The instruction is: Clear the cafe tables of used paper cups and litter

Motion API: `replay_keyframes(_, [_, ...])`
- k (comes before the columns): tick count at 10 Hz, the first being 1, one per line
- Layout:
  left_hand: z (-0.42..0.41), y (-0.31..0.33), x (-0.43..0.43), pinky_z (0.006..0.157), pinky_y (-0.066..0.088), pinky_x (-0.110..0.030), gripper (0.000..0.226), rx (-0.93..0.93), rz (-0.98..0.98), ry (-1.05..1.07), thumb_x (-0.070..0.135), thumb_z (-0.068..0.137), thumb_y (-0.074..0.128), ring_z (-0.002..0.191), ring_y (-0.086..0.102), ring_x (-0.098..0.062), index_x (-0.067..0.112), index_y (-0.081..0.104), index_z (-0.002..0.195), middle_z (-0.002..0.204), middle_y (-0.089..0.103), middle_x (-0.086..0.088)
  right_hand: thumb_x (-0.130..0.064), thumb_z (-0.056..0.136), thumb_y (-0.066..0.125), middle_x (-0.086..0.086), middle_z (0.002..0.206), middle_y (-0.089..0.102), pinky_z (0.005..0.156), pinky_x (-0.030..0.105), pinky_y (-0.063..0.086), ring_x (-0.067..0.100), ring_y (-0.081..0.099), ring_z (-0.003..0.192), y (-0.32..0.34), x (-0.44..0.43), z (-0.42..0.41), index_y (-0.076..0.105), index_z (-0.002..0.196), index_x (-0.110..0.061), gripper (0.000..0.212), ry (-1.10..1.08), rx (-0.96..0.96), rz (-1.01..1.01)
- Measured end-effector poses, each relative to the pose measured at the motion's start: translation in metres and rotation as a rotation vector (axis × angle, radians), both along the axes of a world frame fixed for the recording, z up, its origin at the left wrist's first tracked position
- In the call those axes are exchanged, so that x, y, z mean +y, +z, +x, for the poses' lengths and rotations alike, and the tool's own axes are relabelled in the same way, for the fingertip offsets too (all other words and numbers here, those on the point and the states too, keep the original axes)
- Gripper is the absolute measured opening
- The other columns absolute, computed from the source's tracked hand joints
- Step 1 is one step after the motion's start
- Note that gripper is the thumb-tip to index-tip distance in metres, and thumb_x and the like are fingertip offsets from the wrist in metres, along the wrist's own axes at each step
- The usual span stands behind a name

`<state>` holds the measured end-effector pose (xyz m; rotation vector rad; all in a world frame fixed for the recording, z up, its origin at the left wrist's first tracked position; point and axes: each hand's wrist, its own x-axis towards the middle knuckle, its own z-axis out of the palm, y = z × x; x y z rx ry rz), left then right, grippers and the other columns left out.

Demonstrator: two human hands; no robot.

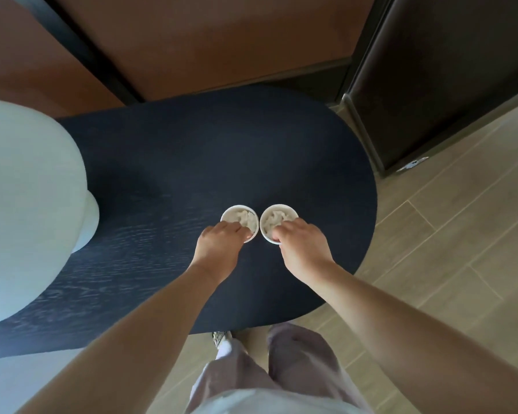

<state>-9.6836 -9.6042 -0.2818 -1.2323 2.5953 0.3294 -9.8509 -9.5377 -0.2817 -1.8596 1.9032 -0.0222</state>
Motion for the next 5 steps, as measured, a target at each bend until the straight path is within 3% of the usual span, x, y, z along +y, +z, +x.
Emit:
replay_keyframes(1, [0.002,0.003,-0.003,0.076,0.042,-0.029,0.04,-0.096,-0.014,-0.05,0.008,0.083,0.054,0.099,0.055,-0.019,0.026,0.053,0.119,0.105,0.06,0.006,-0.005,0.077,0.058,-0.002,0.106,0.059,0.081,0.034,0.036,0.023,0.05,0.103,0.001,-0.002,0.001,0.054,0.106,-0.018,0.032,0.035,0.077,-0.018])
replay_keyframes(3, [0.011,0.003,-0.001,0.081,0.043,-0.032,0.041,-0.112,-0.01,-0.053,0.006,0.083,0.052,0.101,0.054,-0.02,0.026,0.052,0.119,0.112,0.057,0.005,-0.015,0.081,0.059,-0.007,0.111,0.058,0.091,0.033,0.033,0.019,0.048,0.109,0.002,0.003,0.009,0.053,0.11,-0.024,0.031,0.06,0.195,-0.044])
replay_keyframes(5, [0.023,0.021,0.011,0.087,0.043,-0.035,0.038,0.016,0.004,-0.008,0.028,0.088,0.053,0.111,0.049,-0.02,0.027,0.048,0.126,0.13,0.048,0.005,-0.025,0.087,0.054,-0.005,0.112,0.059,0.082,0.033,0.038,0.02,0.048,0.106,0.02,0.014,0.019,0.055,0.112,-0.022,0.026,-0.014,0.208,-0.088])
